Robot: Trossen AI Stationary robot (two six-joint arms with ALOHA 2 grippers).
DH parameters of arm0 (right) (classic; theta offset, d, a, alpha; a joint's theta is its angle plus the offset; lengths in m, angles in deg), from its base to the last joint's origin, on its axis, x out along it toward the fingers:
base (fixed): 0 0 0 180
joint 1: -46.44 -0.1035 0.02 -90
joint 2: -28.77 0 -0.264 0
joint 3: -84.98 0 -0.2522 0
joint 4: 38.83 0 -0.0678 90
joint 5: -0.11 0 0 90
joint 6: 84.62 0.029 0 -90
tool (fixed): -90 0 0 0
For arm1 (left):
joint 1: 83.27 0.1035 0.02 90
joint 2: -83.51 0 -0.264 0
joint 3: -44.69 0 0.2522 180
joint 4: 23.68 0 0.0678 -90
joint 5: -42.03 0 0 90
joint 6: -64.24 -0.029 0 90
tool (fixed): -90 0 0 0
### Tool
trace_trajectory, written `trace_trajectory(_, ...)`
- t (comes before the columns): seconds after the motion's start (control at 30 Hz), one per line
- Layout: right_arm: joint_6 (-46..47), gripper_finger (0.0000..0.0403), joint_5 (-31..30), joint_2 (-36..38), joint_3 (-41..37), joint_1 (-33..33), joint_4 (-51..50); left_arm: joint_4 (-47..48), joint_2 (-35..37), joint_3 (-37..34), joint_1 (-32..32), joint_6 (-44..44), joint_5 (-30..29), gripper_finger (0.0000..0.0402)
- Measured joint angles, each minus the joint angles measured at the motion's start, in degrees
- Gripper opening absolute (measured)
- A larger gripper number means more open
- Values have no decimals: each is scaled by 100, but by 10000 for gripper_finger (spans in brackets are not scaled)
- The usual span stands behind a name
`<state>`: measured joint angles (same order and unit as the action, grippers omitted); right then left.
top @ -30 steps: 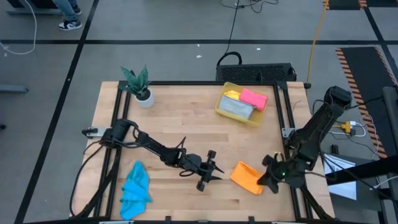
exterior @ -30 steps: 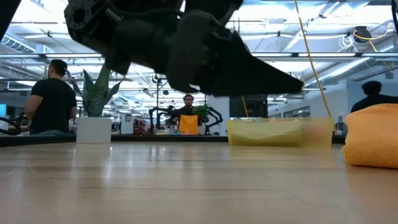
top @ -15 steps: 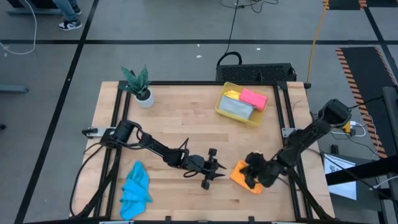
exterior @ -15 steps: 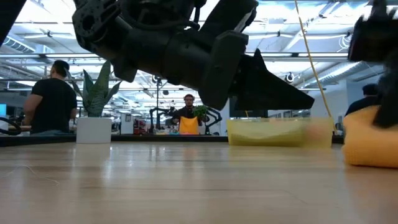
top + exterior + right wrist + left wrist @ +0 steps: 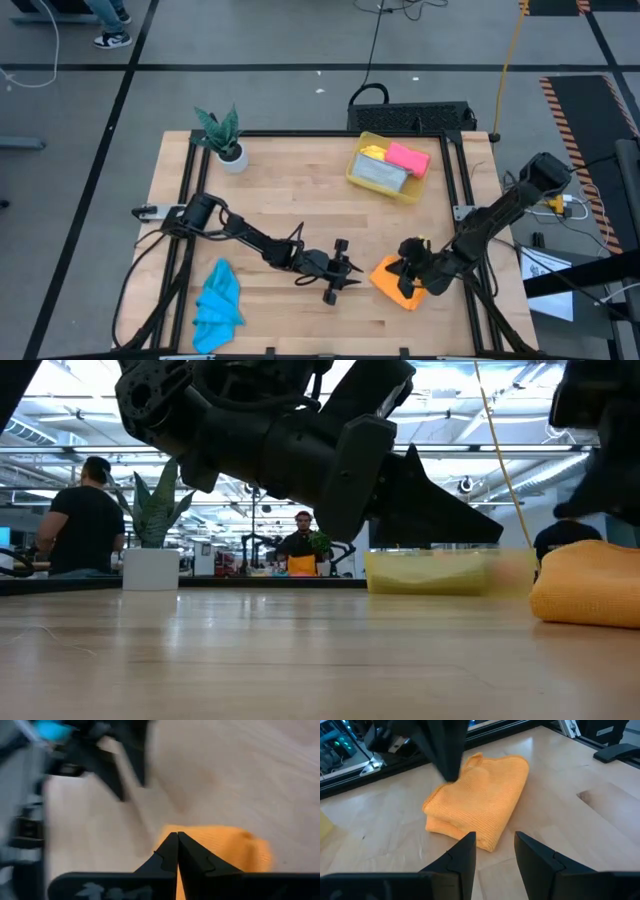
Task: Fold microfiber towels
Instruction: Fold the orange kitchen towel
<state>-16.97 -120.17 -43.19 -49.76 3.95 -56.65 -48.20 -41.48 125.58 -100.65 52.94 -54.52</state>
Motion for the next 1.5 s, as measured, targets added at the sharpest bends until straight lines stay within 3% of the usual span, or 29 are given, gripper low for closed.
trace_trajectory(0.1, 384, 0, -83, -153, -157, 6, -135, 2, 0, 0, 0, 7, 0, 136)
trace_trajectory(0.33, 791, 0, -124, -689, -897, 3, 890, 38, 2, 0, 0, 14, 0, 136)
trace_trajectory(0.57, -424, 0, -96, -461, -794, -1, 1679, 42, 7, 0, 0, 25, 0, 136)
trace_trajectory(0.67, -626, 0, -94, -225, -761, -33, 1624, 44, 7, 0, 0, 25, 0, 136)
trace_trajectory(0.77, -580, 0, 296, -71, -756, -92, 1595, 44, 7, 0, -4, 25, 0, 136)
trace_trajectory(1.03, 894, 0, 481, -417, -756, -351, 349, 39, 7, 0, -17, -17, 0, 136)
trace_trajectory(1.13, 1060, 0, 434, -725, -734, -284, 373, 37, 7, 0, -17, -13, 0, 136)
trace_trajectory(1.33, 69, 0, 445, -1339, -737, 78, 1667, -80, 9, 0, -63, -22, 9, 136)
trace_trajectory(1.5, -1266, 0, 567, -1919, -743, 636, 2949, -327, 43, 91, -166, 5, 352, 136)
